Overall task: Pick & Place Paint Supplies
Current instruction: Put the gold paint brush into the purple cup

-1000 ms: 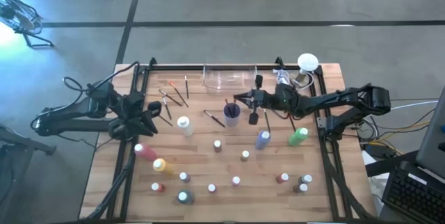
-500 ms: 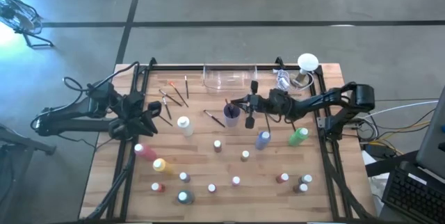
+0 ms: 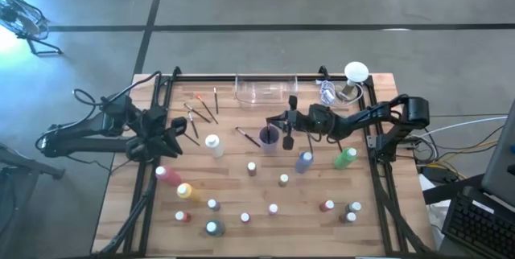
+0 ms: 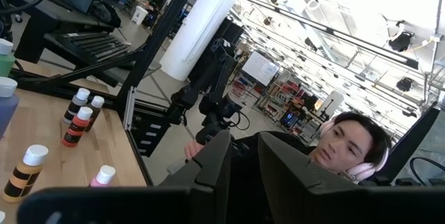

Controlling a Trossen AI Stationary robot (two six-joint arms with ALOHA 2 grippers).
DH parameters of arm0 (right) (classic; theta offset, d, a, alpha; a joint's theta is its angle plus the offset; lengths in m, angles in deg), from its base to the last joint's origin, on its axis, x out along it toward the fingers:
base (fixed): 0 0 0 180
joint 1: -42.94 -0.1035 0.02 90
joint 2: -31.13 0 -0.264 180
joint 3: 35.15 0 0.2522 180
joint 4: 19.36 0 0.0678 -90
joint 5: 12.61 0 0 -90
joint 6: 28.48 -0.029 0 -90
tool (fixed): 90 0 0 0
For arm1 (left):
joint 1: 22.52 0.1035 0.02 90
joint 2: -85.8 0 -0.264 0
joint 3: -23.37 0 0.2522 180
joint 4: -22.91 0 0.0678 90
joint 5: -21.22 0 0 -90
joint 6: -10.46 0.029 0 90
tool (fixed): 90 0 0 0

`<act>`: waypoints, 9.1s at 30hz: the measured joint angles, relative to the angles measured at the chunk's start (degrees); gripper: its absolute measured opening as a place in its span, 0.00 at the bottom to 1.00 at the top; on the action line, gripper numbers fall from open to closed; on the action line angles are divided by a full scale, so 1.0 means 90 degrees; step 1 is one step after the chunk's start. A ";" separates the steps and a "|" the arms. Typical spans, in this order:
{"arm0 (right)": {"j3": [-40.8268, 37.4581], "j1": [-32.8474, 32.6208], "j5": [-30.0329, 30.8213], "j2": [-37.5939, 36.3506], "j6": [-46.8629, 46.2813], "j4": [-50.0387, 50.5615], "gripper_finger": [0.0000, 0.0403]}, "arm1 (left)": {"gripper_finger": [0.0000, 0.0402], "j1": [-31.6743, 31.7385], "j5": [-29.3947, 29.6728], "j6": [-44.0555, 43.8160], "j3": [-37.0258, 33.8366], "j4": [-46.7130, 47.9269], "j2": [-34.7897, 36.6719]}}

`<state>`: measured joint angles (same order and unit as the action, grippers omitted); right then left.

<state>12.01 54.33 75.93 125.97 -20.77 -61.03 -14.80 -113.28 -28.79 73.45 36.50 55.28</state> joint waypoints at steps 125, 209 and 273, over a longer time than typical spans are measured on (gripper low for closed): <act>-0.0566 0.3145 0.0688 -0.2394 -0.4091 0.9058 0.46 | 0.20 0.0001 -0.0001 -0.0002 0.0000 0.0001 0.0002; 0.4602 0.0795 0.0092 -0.2411 -0.0875 0.9532 0.02 | 0.20 0.0001 0.0000 -0.0001 -0.0001 -0.0001 0.0001; 0.0328 -0.0141 -0.0817 -0.0543 -0.0048 -0.0122 0.02 | 0.20 0.0001 -0.0001 0.0000 -0.0002 -0.0001 0.0000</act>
<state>14.96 53.07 68.58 121.08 -21.21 -62.14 -14.79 -113.29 -28.79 73.43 36.49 55.28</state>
